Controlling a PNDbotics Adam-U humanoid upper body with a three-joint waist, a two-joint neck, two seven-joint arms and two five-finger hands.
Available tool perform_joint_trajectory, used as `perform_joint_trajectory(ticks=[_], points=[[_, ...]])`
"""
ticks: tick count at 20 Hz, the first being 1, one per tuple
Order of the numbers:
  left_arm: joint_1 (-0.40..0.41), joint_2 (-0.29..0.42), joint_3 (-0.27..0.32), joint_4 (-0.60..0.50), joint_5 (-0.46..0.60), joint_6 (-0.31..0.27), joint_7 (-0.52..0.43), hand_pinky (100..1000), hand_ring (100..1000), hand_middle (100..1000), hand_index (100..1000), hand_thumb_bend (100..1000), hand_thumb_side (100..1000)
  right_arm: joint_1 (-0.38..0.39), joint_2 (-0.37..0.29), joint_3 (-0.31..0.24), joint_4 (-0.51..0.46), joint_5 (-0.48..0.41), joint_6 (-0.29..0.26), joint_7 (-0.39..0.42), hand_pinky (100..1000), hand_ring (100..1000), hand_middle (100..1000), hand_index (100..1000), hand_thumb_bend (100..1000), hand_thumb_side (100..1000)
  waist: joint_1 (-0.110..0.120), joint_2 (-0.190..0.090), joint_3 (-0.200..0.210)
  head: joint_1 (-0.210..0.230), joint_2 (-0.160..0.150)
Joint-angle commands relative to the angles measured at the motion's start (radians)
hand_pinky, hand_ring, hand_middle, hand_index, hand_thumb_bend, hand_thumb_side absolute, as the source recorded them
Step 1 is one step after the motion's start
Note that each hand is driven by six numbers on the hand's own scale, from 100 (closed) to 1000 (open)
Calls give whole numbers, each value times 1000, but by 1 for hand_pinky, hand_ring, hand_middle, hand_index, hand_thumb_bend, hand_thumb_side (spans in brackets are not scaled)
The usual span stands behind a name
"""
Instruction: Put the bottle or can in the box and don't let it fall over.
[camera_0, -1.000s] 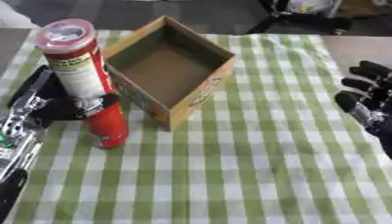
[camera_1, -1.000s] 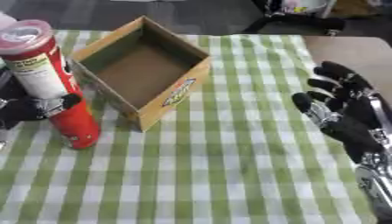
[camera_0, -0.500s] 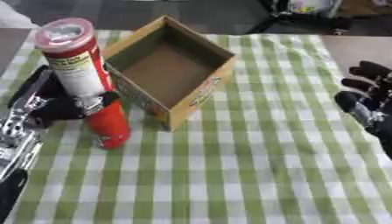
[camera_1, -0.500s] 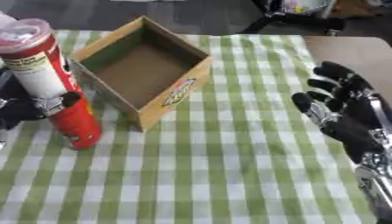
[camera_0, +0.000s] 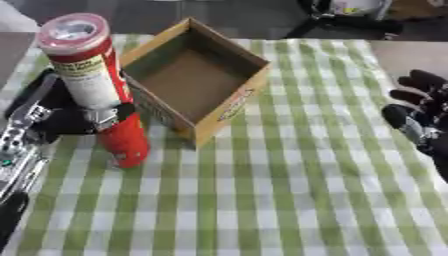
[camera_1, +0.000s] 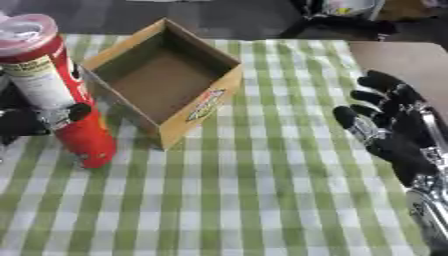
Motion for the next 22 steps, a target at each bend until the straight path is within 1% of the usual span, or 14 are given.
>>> perform_joint_trajectory(ticks=[1, 6, 14, 18, 22], points=[[-41, 45, 21, -58, 4, 15, 7, 144, 249, 161, 206, 157, 100, -4, -19, -13, -18, 3, -2, -2, 792, 805, 798, 830, 594, 172, 3, -24, 2, -5, -2], [-103, 59, 26, -81, 36, 42, 30, 146, 250, 161, 205, 161, 100, -8, -23, -12, -18, 2, -5, 0, 792, 805, 798, 830, 594, 173, 4, -24, 2, -3, -2], [-175, 62, 31, -75, 58, 60, 50, 145, 250, 161, 206, 169, 100, -12, -30, -11, -18, 1, -9, 3, 792, 805, 798, 830, 596, 172, 5, -22, -3, 4, -5], [-227, 51, 38, -33, 80, 67, 84, 145, 248, 159, 206, 172, 100, -19, -31, -7, -18, -1, -8, 7, 792, 805, 798, 830, 596, 172, 3, -17, -8, 13, -13], [-288, 22, 43, 40, 100, 62, 126, 146, 246, 159, 207, 167, 100, -31, -32, -2, -18, -2, -8, 14, 792, 805, 798, 830, 597, 170, -2, -8, -18, 23, -27]])
